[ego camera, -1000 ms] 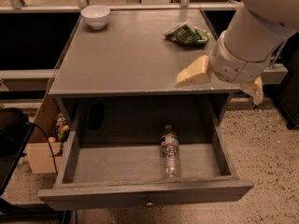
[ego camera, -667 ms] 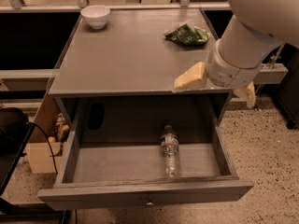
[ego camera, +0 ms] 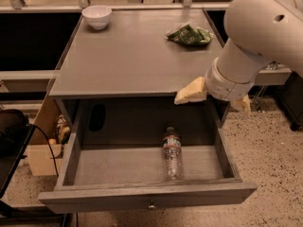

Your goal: Pick water bottle from top drawer and place on counter

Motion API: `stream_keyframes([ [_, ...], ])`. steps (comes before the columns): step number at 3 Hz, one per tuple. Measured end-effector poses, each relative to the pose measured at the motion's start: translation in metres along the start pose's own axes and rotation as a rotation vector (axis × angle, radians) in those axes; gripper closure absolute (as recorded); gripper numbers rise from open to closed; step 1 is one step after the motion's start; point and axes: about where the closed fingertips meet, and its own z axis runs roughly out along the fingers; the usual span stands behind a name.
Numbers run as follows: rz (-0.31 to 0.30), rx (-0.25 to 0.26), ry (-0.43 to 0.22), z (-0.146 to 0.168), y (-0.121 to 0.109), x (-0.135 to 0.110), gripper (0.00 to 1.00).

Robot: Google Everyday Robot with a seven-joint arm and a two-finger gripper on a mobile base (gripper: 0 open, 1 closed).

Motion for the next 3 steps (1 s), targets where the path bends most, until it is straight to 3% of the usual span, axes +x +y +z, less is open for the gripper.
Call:
stream_keyframes([
  [3, -0.049, 0.049, -0.106, 0.066, -0.008, -0.03, 0.0],
])
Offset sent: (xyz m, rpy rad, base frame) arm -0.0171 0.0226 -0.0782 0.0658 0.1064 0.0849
